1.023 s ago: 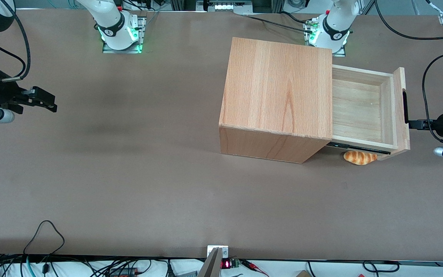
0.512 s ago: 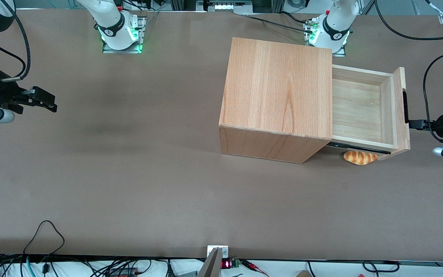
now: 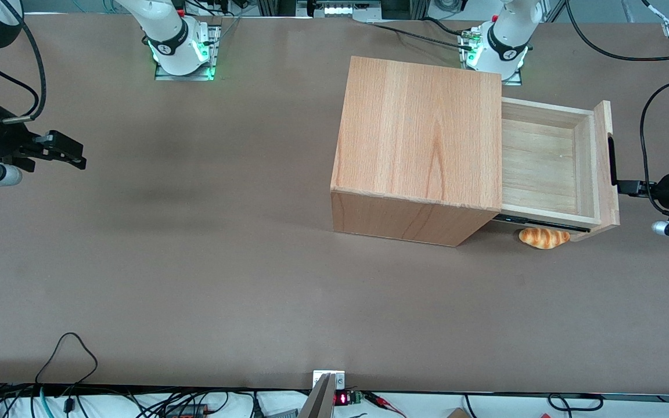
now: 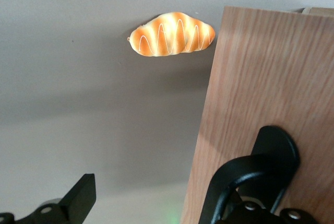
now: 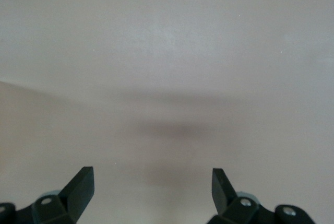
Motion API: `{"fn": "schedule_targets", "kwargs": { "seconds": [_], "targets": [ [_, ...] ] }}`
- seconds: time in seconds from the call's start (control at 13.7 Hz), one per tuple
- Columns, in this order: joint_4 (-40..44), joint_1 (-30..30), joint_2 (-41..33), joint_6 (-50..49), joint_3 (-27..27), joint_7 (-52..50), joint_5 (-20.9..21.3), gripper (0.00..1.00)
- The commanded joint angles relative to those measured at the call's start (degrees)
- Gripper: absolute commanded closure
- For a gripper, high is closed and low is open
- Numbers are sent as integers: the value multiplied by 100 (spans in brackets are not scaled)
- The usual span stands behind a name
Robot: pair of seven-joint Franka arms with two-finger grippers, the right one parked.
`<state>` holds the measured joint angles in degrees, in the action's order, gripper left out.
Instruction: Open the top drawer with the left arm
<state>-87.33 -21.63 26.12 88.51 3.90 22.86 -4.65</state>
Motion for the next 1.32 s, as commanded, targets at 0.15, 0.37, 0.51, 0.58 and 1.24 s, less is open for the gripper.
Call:
{"fn": "schedule_targets", "kwargs": {
  "seconds": [0.15, 0.37, 0.51, 0.58, 1.24],
  "targets": [
    [498, 19, 359, -26, 58, -44, -88, 0],
    [524, 10, 350, -123, 58, -44, -71, 0],
    [524, 10, 350, -132, 58, -27, -88, 0],
    [524, 10, 350, -141, 58, -27, -88, 0],
    [515, 45, 377, -378, 58, 518, -238, 0]
  ]
}}
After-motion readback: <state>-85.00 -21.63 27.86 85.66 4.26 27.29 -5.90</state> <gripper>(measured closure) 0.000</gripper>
